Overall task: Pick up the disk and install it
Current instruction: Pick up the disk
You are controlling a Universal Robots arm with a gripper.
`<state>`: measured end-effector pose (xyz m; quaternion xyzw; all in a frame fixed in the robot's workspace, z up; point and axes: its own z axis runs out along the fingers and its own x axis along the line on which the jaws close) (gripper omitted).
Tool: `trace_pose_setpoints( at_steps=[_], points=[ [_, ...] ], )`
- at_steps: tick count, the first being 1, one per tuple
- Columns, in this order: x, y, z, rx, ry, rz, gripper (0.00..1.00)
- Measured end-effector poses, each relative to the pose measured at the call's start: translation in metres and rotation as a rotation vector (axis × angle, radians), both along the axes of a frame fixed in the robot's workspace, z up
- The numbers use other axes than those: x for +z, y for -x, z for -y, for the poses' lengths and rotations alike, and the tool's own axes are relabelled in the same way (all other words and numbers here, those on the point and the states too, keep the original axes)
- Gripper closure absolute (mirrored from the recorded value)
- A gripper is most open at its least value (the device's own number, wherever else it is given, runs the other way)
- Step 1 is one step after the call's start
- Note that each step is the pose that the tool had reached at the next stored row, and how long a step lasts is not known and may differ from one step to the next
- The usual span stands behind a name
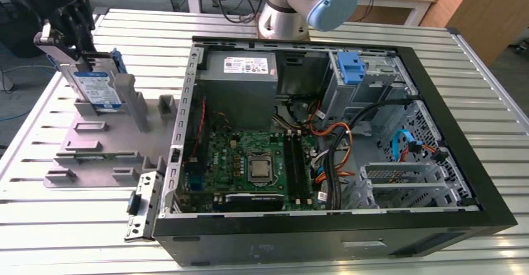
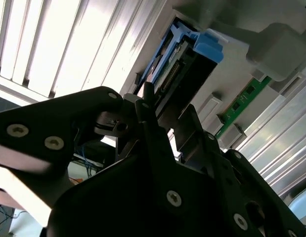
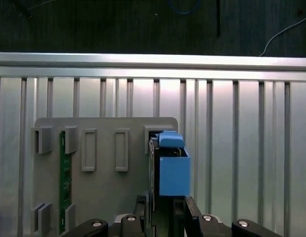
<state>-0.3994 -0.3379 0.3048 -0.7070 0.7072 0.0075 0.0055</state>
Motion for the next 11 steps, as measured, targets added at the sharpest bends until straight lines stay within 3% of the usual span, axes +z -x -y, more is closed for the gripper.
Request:
trace_pose_setpoints(
  at_steps=[11],
  points=[
    [0.0014,0.0000,0.0000,0.000,-0.0001,0.0003,0.59]
  ],
)
